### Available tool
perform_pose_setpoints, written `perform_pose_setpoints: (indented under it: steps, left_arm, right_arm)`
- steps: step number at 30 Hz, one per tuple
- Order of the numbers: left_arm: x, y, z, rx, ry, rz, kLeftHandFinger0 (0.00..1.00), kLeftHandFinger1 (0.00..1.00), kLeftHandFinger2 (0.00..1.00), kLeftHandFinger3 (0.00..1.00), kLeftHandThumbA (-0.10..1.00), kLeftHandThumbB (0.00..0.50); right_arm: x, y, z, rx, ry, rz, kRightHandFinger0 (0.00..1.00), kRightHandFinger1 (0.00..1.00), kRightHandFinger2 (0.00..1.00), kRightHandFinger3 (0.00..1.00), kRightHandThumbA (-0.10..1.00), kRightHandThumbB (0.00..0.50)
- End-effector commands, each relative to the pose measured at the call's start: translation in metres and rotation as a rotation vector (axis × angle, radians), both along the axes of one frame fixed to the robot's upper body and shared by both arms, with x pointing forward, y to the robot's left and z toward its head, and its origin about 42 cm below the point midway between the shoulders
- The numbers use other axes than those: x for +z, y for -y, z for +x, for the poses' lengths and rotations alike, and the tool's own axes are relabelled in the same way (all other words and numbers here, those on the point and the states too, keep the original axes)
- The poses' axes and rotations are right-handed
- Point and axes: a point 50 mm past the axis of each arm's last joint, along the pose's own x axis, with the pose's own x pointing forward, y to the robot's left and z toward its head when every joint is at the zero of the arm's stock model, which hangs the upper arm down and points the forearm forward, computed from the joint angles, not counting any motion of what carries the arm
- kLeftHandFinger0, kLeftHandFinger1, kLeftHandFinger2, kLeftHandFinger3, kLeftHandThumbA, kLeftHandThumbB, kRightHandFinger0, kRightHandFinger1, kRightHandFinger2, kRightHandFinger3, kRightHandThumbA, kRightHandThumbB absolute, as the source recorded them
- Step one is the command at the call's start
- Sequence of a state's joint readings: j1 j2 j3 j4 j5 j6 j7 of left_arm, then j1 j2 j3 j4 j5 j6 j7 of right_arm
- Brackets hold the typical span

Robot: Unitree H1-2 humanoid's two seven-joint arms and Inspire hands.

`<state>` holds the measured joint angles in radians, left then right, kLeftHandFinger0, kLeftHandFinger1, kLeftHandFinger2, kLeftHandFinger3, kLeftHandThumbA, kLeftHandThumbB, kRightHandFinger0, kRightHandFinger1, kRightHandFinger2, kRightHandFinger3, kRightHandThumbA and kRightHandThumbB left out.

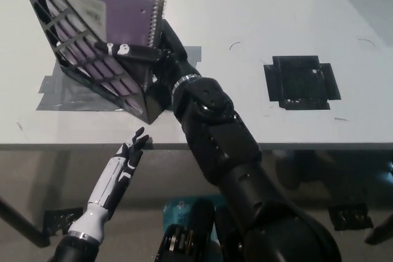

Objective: A shelf with a book inside it is placed on the center of the desk infront of the robot. The robot uses its right hand to grab the book, take it out and hand it to a person.

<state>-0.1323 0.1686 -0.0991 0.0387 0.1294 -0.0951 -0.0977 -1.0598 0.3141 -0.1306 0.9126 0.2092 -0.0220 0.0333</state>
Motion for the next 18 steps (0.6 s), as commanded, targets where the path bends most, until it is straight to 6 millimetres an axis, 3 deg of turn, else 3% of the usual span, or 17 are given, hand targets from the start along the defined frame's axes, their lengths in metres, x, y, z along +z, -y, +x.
perform_pose_setpoints:
  steps: [1,7,8,9,11,13,15,18]
  left_arm:
    - [0.013,-0.001,0.005,-0.017,0.036,0.027,1.00,1.00,1.00,1.00,1.00,0.313]
    - [0.017,0.001,0.010,-0.026,0.055,0.040,1.00,1.00,1.00,1.00,1.00,0.300]
    - [0.017,0.001,0.010,-0.026,0.056,0.040,1.00,1.00,1.00,1.00,1.00,0.299]
    - [0.017,0.001,0.010,-0.027,0.055,0.037,1.00,1.00,1.00,1.00,1.00,0.299]
    - [0.016,0.001,0.010,-0.028,0.056,0.030,1.00,1.00,1.00,1.00,1.00,0.298]
    - [0.015,0.000,0.010,-0.029,0.059,0.028,1.00,1.00,1.00,1.00,1.00,0.289]
    - [0.014,0.000,0.010,-0.034,0.061,0.029,1.00,1.00,1.00,1.00,1.00,0.239]
    - [0.013,0.000,0.009,-0.038,0.057,0.025,1.00,1.00,1.00,1.00,1.00,0.236]
  right_arm:
    - [0.047,-0.018,-0.004,0.162,0.023,0.196,0.00,0.00,0.00,0.00,1.00,0.110]
    - [0.051,-0.008,0.001,0.173,-0.039,0.363,0.00,0.00,0.00,0.00,1.00,0.101]
    - [0.052,-0.008,0.001,0.173,-0.039,0.368,0.00,0.00,0.00,0.00,1.00,0.145]
    - [0.056,-0.006,0.002,0.171,-0.037,0.387,0.00,0.00,0.00,0.00,1.00,0.115]
    - [0.063,-0.005,0.000,0.168,-0.035,0.432,0.00,0.00,0.00,0.00,1.00,0.113]
    - [0.075,-0.002,-0.002,0.166,-0.039,0.484,0.00,0.00,0.00,0.00,1.00,0.120]
    - [0.095,0.004,-0.006,0.187,-0.012,0.573,0.00,0.00,0.00,0.00,1.00,0.095]
    - [0.126,0.016,-0.012,0.196,0.033,0.659,0.00,0.00,0.00,0.00,1.00,0.093]
